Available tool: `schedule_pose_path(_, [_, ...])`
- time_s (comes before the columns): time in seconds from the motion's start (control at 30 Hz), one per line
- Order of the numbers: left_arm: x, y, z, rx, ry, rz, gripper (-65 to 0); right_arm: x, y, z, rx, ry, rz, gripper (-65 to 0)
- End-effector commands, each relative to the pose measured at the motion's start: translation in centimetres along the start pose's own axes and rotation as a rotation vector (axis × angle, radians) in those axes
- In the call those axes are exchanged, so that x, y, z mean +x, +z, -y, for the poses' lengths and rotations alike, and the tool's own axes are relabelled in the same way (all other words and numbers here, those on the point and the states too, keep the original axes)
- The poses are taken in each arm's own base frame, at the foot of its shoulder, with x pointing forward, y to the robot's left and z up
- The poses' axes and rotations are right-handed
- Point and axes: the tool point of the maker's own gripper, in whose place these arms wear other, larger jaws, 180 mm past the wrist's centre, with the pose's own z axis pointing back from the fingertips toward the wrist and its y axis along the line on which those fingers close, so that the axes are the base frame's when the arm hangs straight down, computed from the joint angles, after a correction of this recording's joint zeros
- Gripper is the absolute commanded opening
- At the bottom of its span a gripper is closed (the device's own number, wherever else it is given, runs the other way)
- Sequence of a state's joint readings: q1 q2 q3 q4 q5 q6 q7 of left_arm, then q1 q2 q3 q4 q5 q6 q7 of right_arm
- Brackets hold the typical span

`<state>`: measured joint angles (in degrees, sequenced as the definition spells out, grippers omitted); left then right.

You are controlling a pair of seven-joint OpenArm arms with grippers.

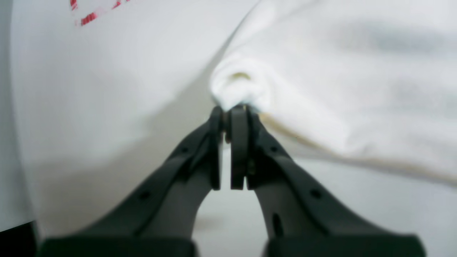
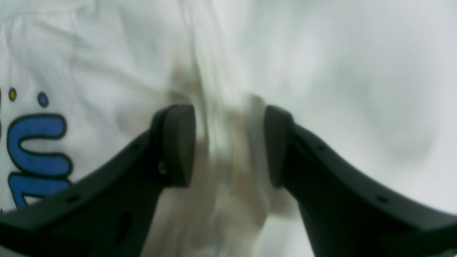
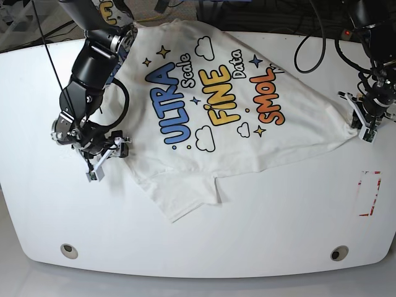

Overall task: Fold the T-shirt properly
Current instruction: 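Regrasp the shirt edge with both grippers and drag it flatter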

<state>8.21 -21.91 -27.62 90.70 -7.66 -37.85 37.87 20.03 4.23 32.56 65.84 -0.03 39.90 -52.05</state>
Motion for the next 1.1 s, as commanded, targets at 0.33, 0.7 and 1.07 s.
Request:
schedule_pose_path(0.33, [2.1,1.6,-2.5,0.033,0.077,0.112,-65.0,0.4,-1.0,-2.8,0.051,-0.005,0.008,-46.8])
schedule_pose_path(0.7, [2.1,1.5,-2.5,0.037,0.074,0.11,-65.0,2.6,-0.5,-4.6,0.043,0.133,0.026,-65.0])
schedule_pose_path(1.07, [6.4,1.6,-5.0,0.111,0.036,0.181,-65.0,9.1,2.8,-3.4,-0.033,0.199,0.148,-65.0])
